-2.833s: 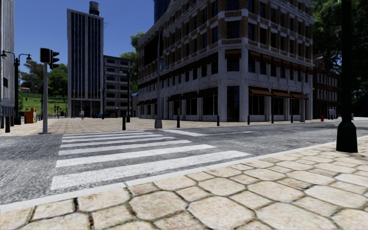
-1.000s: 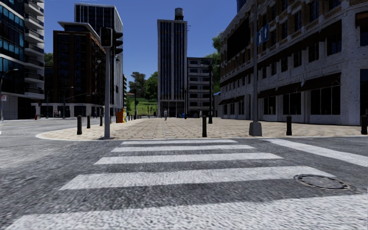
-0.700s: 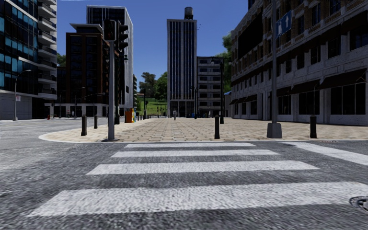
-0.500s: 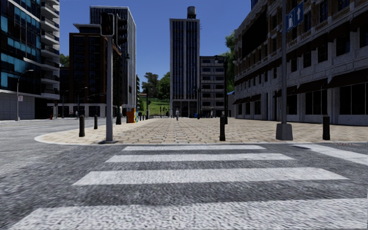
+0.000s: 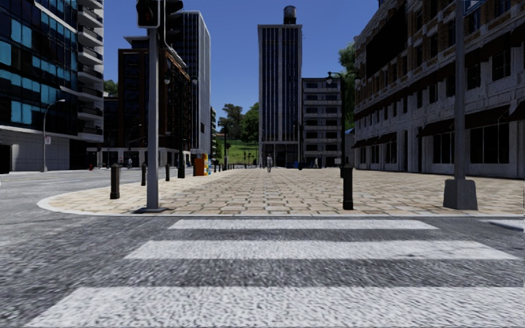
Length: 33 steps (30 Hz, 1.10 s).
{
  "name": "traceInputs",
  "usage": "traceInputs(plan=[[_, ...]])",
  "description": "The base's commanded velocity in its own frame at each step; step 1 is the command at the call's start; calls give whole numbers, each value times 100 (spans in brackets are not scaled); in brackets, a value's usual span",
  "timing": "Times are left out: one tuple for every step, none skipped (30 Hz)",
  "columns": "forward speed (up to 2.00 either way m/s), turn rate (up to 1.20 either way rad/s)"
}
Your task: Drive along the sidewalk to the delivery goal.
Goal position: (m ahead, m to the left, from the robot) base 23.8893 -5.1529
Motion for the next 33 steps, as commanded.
traceInputs(plan=[[194,0],[194,0],[194,0],[194,0],[194,0],[194,0],[194,0],[194,0],[194,0],[194,0],[194,0],[194,0],[194,0],[194,0],[194,0],[194,0],[194,0],[194,0],[194,0],[194,0],[194,0],[194,0],[194,0],[194,0],[194,0],[194,0],[194,0],[194,0],[194,0],[194,0],[194,0],[194,0],[194,0]])
